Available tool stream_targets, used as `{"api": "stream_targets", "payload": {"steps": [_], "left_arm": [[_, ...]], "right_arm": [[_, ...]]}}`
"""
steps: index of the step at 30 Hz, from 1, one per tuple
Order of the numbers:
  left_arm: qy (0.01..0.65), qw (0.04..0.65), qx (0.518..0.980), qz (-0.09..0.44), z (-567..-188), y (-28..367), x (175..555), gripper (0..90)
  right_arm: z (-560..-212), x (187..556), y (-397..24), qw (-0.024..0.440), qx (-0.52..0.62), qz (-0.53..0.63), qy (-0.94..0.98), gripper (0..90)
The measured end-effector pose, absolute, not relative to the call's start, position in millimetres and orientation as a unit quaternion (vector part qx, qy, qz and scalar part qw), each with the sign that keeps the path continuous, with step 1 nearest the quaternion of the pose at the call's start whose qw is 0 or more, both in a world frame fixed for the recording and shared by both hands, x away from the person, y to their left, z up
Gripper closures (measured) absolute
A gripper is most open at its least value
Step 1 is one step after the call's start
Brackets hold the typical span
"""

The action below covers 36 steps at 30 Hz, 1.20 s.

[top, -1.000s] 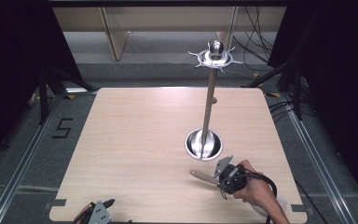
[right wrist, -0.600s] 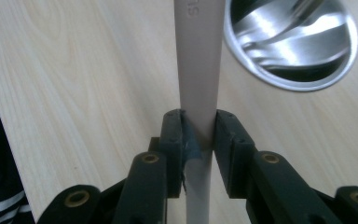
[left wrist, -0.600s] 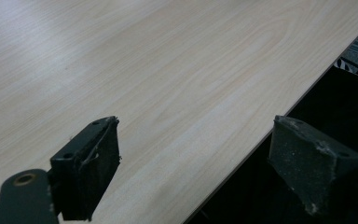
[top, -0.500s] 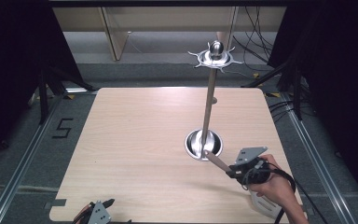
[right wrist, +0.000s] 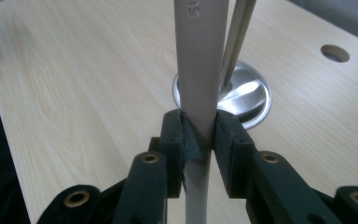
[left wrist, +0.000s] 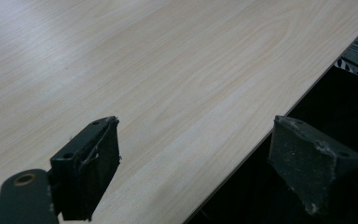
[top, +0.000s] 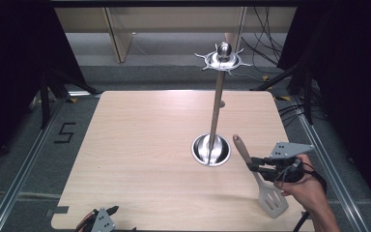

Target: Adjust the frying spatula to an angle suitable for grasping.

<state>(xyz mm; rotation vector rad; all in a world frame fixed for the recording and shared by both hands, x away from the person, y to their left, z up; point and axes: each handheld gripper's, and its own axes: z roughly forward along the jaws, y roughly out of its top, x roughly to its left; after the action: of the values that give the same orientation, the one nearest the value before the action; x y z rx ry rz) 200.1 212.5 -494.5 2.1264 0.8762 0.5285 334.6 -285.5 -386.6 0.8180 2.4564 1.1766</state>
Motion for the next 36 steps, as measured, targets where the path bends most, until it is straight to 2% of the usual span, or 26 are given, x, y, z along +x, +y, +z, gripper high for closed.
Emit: {"api": "stream_targets", "payload": {"steps": [10, 11, 19, 23, 29, 36], "left_arm": [[0.345, 0.382, 0.830, 0.213, -496, 211, 201, 15.5], [0.344, 0.380, 0.832, 0.209, -495, 212, 201, 15.5], [0.345, 0.381, 0.832, 0.210, -496, 212, 201, 15.5], [0.347, 0.389, 0.828, 0.206, -496, 211, 200, 15.5], [0.347, 0.388, 0.829, 0.204, -496, 211, 200, 15.5], [0.340, 0.382, 0.835, 0.204, -495, 212, 201, 15.5]], "right_arm": [[-376, 332, -295, 0.142, 0.297, 0.458, 0.826, 74.7], [-376, 336, -296, 0.159, 0.279, 0.466, 0.824, 74.7], [-371, 337, -297, 0.144, 0.289, 0.494, 0.807, 74.9], [-370, 341, -298, 0.163, 0.278, 0.514, 0.795, 74.9], [-367, 345, -296, 0.167, 0.279, 0.530, 0.783, 75.0], [-357, 350, -285, 0.153, 0.279, 0.540, 0.779, 75.0]]}}
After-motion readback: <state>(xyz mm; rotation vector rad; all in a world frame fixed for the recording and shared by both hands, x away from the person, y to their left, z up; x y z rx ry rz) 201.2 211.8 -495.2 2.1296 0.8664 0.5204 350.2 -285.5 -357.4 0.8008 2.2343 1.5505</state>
